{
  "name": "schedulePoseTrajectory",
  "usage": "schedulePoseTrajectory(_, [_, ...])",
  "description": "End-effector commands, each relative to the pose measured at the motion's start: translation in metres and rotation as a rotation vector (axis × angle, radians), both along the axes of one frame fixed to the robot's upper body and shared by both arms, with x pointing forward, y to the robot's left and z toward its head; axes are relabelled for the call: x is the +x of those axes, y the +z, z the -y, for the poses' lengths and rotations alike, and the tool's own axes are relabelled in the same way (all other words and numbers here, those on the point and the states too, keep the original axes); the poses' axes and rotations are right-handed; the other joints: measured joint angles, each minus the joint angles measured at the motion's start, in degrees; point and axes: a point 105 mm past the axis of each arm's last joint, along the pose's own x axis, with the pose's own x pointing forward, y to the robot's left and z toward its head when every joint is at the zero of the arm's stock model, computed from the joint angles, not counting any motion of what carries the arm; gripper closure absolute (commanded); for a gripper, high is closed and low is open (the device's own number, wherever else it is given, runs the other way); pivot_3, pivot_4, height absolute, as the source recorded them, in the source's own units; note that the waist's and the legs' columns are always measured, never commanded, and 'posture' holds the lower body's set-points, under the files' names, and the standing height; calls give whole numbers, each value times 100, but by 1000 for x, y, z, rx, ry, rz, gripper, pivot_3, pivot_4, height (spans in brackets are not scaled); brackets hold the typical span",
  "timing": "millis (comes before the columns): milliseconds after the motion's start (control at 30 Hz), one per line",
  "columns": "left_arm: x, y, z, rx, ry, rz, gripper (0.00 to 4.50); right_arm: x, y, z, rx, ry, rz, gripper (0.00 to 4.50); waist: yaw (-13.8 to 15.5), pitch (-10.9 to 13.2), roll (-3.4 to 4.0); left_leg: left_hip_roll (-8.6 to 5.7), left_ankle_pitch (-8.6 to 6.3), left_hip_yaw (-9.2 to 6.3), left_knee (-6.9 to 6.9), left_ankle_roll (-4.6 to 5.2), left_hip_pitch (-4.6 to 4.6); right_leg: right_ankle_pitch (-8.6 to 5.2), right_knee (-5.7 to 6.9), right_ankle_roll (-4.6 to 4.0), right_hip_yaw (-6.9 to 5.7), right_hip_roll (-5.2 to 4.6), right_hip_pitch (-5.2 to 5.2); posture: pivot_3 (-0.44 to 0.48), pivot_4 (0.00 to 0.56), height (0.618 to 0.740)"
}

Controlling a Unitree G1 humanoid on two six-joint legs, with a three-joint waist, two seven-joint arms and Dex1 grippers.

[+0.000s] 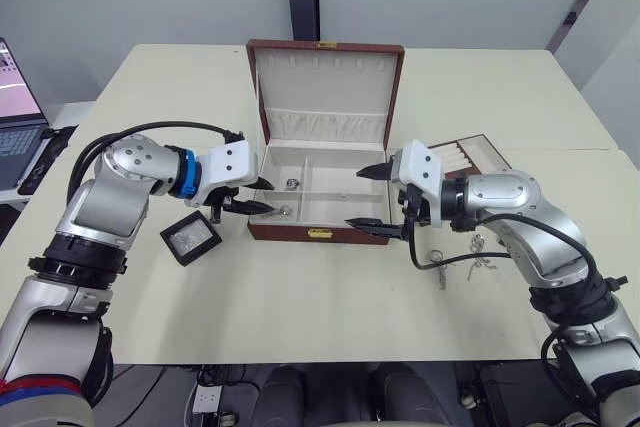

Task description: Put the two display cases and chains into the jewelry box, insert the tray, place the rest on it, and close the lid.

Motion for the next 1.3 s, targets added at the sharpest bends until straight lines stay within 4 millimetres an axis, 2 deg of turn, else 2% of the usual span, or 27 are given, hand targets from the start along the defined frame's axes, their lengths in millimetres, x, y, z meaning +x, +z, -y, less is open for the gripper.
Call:
schedulePoseTrajectory(33, [-4, 22, 5, -21, -29, 58, 1398, -4, 18, -6, 40, 22, 46, 0, 0, 0, 0, 0, 0, 0, 0, 0, 0, 0, 0, 0, 0, 0, 0, 0, 150, 740])
schedulePoseTrajectory(133, [-14, 38, 0, -105, -4, 34, 579, -4, 23, -8, 62, 29, 52, 0, -10, 0, 0, 2, 0, 0, 0, 0, 0, 0, 1, 0, 1, 0, -1, 0, 150, 740])
schedulePoseTrajectory(200, [-23, 53, -16, -205, 79, 19, 28, -5, 29, -4, 88, 36, 75, 0, -30, 0, 0, 5, 0, -1, -1, 0, 0, 0, 1, 0, 2, 1, -2, 0, 150, 740])
schedulePoseTrajectory(333, [-30, 68, -44, -327, 247, 39, 28, -6, 36, 4, 112, 47, 117, 0, -67, 2, 3, 9, 0, -7, -2, 1, 1, 0, 1, 0, 1, 0, -3, 0, 150, 740])
schedulePoseTrajectory(400, [-38, 70, -67, -391, 377, 37, 28, -6, 42, 19, 135, 30, 156, 0, -59, 2, 3, 8, -1, -9, -1, 1, 3, 0, 0, 0, -1, -2, 2, 0, 150, 740])
schedulePoseTrajectory(467, [-52, 58, -106, -407, 553, 52, 28, -3, 46, 48, 164, -49, 187, 0, -54, 2, 3, 8, -1, -9, -2, 1, 2, 0, -5, 1, -1, -5, 4, 0, 150, 740])
schedulePoseTrajectory(533, [-62, 50, -136, -414, 677, 91, 28, -1, 45, 78, 133, -124, 226, 0, -31, 5, 3, 2, -2, -4, -5, 2, 3, -1, -7, 1, 0, -40, 6, 0, 150, 740])
schedulePoseTrajectory(667, [-73, 30, -176, -447, 870, 175, 28, 2, 41, 137, 81, -313, 212, 0, 28, 6, 1, 0, -1, -8, -3, 2, 7, -1, -7, 1, -1, -53, 16, 0, 150, 740])
schedulePoseTrajectory(767, [-92, 4, -212, -456, 1003, 204, 28, -10, 28, 180, -14, -431, 177, 0, 51, 5, 4, -8, -1, -12, -6, 1, 13, -1, -8, 1, 3, -60, 26, 0, 150, 740])
schedulePoseTrajectory(867, [-103, -20, -218, -474, 1063, 194, 28, -23, 15, 219, -79, -515, 122, 0, 46, 5, 2, -4, -1, -9, -7, 2, 9, -1, -14, 0, 3, -59, 24, 0, 150, 740])
schedulePoseTrajectory(1000, [-112, -41, -228, -492, 1126, 186, 28, -35, 6, 251, -112, -604, 87, 0, 22, 3, -2, -2, -1, -5, -6, 1, 18, 0, -8, 1, 8, -59, 30, 0, 150, 740])
schedulePoseTrajectory(1067, [-109, -47, -221, -489, 1097, 175, 28, -43, -3, 266, -170, -622, 58, 0, 20, 3, -2, -1, -1, -7, -7, 1, 23, 0, -8, 1, 7, -56, 36, 0, 150, 740])
schedulePoseTrajectory(1300, [-108, -55, -216, -505, 1080, 152, 28, -67, -23, 291, -266, -647, -17, 0, 13, 2, -2, -1, -1, -1, -9, 1, 23, -1, -10, 1, 9, -55, 36, 0, 150, 740])
